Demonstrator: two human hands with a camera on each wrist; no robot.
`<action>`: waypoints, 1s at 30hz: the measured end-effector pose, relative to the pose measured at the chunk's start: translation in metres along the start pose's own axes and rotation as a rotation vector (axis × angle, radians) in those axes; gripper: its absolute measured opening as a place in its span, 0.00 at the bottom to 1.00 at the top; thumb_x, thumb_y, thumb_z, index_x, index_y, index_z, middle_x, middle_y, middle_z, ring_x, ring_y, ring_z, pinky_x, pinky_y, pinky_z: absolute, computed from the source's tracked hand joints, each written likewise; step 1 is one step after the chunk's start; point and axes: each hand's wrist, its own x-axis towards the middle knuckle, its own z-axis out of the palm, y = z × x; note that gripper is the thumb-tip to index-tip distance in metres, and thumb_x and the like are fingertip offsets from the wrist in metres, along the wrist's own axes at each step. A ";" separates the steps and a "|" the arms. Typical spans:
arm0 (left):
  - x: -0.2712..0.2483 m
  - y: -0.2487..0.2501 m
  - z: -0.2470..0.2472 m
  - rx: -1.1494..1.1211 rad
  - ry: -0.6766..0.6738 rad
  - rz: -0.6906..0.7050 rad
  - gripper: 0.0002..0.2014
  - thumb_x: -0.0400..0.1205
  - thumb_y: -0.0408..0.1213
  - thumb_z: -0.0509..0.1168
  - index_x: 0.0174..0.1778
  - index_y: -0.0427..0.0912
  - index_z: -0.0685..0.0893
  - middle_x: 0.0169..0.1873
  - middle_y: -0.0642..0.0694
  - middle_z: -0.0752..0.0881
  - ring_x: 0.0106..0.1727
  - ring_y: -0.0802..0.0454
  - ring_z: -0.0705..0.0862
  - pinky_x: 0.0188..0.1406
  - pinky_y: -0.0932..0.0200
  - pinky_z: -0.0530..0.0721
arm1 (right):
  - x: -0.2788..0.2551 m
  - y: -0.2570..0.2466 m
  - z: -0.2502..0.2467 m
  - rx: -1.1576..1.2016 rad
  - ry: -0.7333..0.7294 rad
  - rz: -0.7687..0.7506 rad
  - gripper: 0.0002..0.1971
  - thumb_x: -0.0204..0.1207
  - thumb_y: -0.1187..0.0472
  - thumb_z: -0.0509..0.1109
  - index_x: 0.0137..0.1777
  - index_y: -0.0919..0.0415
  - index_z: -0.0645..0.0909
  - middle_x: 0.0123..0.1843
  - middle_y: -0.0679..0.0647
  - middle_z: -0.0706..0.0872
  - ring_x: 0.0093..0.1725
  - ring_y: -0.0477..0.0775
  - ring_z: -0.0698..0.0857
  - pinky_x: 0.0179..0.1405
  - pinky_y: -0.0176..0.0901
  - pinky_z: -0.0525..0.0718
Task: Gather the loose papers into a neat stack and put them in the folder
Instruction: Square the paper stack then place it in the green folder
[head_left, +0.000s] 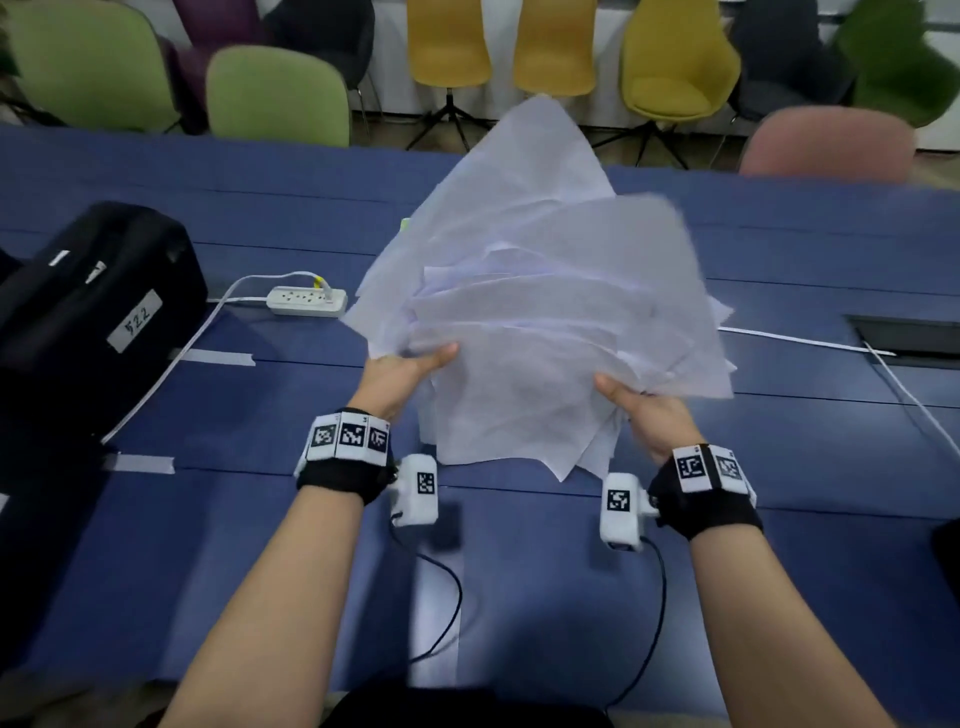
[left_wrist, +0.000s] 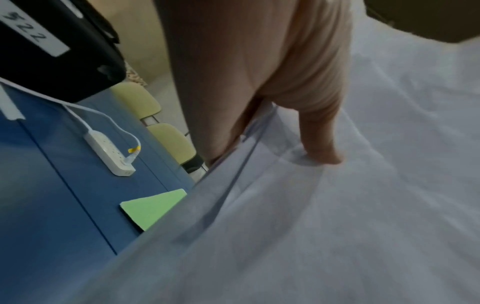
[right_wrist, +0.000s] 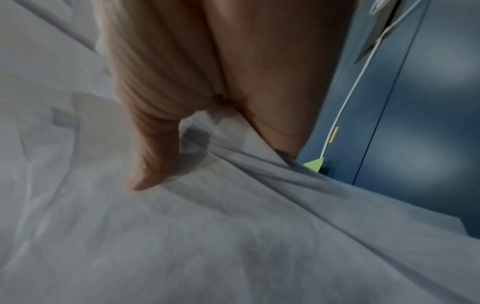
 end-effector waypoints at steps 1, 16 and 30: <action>0.004 -0.001 -0.004 -0.014 0.011 0.013 0.22 0.71 0.33 0.77 0.60 0.34 0.84 0.50 0.46 0.89 0.54 0.54 0.90 0.48 0.73 0.86 | 0.003 0.001 -0.001 0.017 0.001 0.001 0.18 0.72 0.65 0.75 0.62 0.67 0.81 0.59 0.59 0.86 0.30 0.31 0.85 0.25 0.17 0.77; -0.029 0.025 0.009 -0.026 -0.201 0.196 0.22 0.74 0.23 0.72 0.65 0.36 0.81 0.42 0.64 0.91 0.47 0.74 0.87 0.45 0.80 0.81 | -0.004 -0.016 -0.002 0.016 0.106 -0.084 0.15 0.70 0.53 0.77 0.54 0.56 0.81 0.45 0.44 0.83 0.47 0.47 0.82 0.30 0.15 0.76; -0.003 0.005 -0.014 0.049 -0.291 0.106 0.26 0.70 0.29 0.78 0.63 0.50 0.82 0.59 0.53 0.88 0.63 0.57 0.86 0.69 0.56 0.80 | 0.012 0.001 -0.025 -0.031 -0.092 -0.006 0.26 0.56 0.54 0.85 0.53 0.65 0.86 0.43 0.50 0.91 0.41 0.39 0.89 0.44 0.27 0.83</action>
